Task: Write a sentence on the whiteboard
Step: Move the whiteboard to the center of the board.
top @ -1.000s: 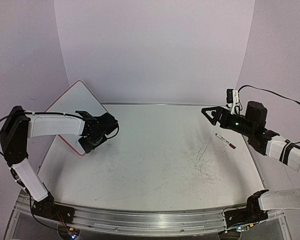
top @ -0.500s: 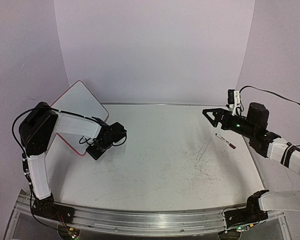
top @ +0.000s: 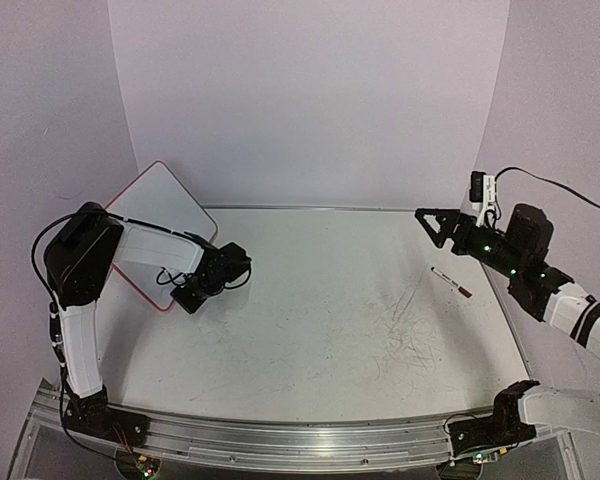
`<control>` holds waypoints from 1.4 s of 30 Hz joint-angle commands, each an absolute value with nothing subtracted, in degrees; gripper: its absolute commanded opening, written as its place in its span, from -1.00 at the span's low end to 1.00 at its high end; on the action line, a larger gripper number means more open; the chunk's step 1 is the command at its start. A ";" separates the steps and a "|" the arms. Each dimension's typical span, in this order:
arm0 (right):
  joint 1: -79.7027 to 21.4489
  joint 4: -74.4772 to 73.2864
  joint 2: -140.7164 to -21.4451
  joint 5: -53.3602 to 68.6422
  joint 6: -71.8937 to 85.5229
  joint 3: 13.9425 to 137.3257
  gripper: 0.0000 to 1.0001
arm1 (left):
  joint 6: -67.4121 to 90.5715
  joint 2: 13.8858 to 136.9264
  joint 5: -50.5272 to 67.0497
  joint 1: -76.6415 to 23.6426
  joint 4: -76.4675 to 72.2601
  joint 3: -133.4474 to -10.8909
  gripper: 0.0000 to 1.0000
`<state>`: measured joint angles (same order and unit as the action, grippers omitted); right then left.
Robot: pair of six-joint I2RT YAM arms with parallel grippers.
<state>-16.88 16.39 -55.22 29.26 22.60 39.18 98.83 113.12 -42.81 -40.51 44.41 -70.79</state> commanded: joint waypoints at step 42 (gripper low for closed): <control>-17.12 7.10 -51.03 30.52 25.46 47.26 0.96 | 85.17 112.22 -45.84 -41.64 32.20 -56.91 -0.99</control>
<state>-16.93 8.10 -50.83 35.61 27.58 43.79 94.57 114.47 -49.29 -40.74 33.51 -61.89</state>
